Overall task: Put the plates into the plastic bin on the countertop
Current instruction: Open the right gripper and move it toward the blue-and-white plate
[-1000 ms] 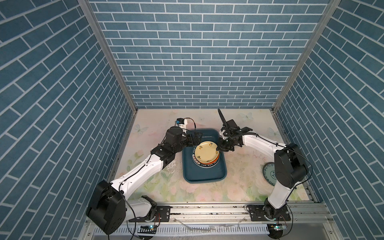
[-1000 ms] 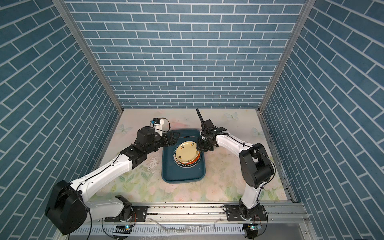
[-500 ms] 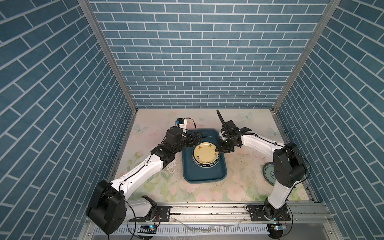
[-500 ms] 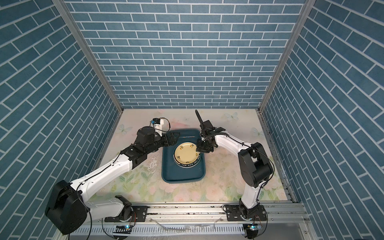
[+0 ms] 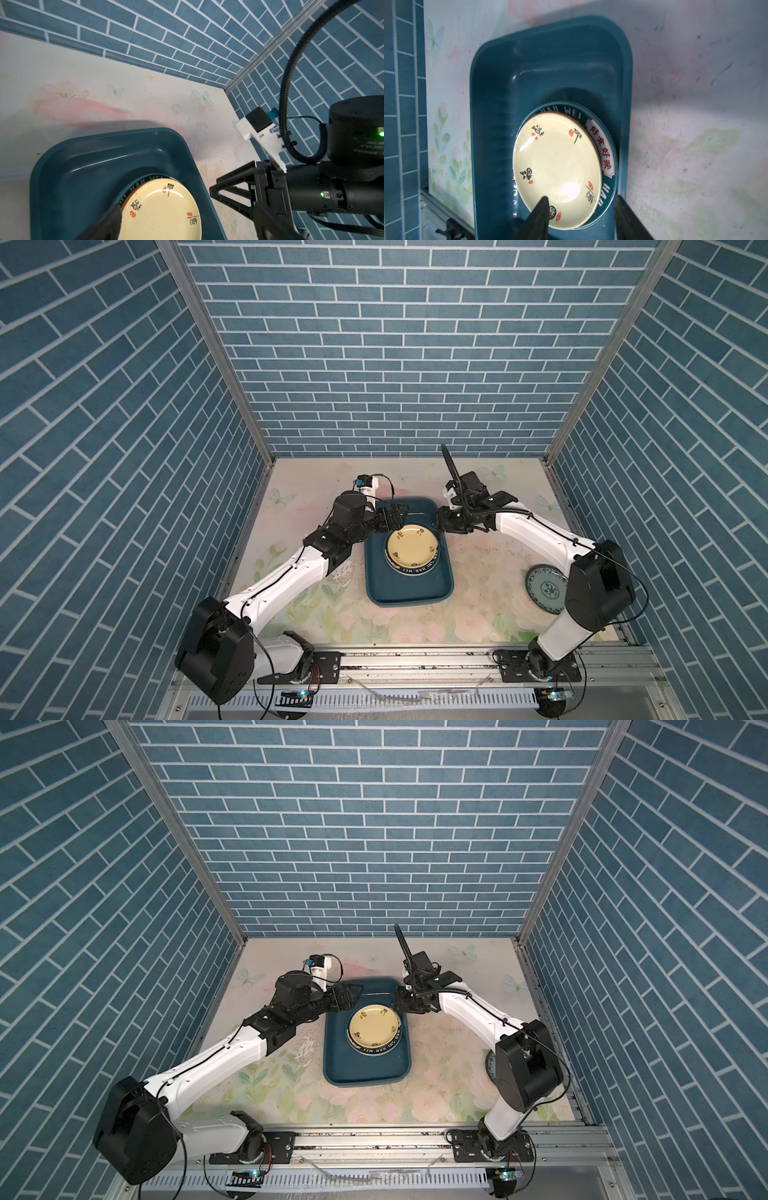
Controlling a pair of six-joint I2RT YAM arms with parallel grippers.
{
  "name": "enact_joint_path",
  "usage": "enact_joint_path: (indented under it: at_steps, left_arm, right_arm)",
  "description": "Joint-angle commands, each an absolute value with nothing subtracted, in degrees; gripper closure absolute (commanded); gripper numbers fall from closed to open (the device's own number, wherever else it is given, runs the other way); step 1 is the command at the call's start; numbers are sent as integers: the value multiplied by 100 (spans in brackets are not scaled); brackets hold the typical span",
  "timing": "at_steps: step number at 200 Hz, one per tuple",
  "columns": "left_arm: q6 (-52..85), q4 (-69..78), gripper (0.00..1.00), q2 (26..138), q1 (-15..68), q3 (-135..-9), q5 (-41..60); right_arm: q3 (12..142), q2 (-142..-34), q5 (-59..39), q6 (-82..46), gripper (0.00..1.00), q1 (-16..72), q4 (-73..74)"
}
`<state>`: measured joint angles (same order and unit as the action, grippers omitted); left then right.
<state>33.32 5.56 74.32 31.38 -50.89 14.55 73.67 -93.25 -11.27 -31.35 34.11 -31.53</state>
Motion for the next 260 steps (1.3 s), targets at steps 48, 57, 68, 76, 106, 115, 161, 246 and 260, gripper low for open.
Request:
enact_joint_path:
  at_steps: [48, 57, 68, 76, 106, 115, 161, 246, 260]
  left_arm:
    - [2968, 906, 0, 8302, 3569, -5903, 2505]
    - [2915, 906, 0, 8435, 3648, -6030, 2608]
    - [2868, 880, 0, 8604, 3759, -6189, 2705]
    - [2833, 859, 0, 8728, 3839, -6296, 2788]
    - [2769, 809, 0, 9129, 4096, -6618, 2930]
    - [2784, 832, 0, 9224, 4139, -6681, 2956]
    - [2678, 673, 0, 9636, 4278, -7096, 3142]
    - [2355, 189, 0, 9901, 4430, -7523, 3103]
    - [2348, 176, 0, 9925, 4430, -7532, 3128]
  right_arm:
    - [6818, -8517, 548, -3259, 23, 3243, -3015]
    - [6723, -8418, 668, -3353, 21, 3154, -3012]
    - [6571, -8280, 759, -3460, 21, 3007, -2991]
    - [6438, -8162, 824, -3578, 17, 2900, -2969]
    - [5868, -7648, 740, -3940, 13, 2262, -2866]
    - [5725, -7504, 678, -3959, 13, 2067, -2873]
    - [5413, -6953, 1512, -4025, 1, 1620, -3497]
    - [4590, -6058, 2294, -4956, 1, -171, -4511]
    - [4497, -6023, 2175, -4957, 1, -608, -4620]
